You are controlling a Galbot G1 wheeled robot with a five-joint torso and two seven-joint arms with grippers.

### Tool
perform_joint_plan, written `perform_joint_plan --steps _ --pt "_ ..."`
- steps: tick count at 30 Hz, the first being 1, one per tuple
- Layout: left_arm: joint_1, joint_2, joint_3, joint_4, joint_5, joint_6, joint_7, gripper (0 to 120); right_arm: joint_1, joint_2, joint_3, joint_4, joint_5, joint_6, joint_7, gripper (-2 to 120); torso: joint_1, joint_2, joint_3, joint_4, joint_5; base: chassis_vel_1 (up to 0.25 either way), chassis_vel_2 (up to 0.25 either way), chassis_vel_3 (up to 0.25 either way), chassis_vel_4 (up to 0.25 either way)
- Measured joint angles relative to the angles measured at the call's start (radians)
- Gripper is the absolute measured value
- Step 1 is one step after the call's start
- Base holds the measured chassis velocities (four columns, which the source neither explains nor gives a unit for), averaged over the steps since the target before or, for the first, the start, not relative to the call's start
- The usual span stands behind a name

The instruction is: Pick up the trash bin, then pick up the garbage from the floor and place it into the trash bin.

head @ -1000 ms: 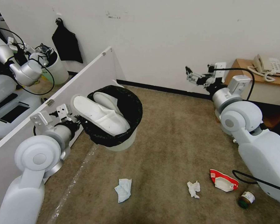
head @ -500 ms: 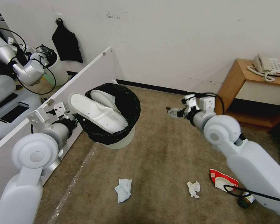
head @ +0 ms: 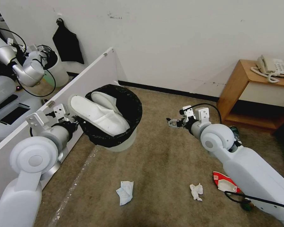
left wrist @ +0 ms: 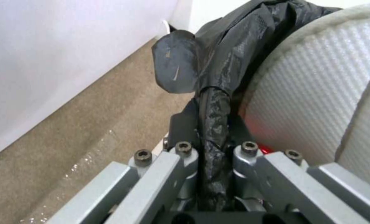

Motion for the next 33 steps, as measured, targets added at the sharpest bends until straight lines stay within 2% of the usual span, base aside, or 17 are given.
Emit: perform_joint_plan --steps 33 --pt "-0.005 0.001 -0.005 0.003 0.000 0.003 0.004 4 0.015 0.012 -0.001 -0.015 -0.034 0.040 -0.026 100 0.000 0.000 0.000 -0.0001 0.0000 0.000 0.000 0.000 0.000"
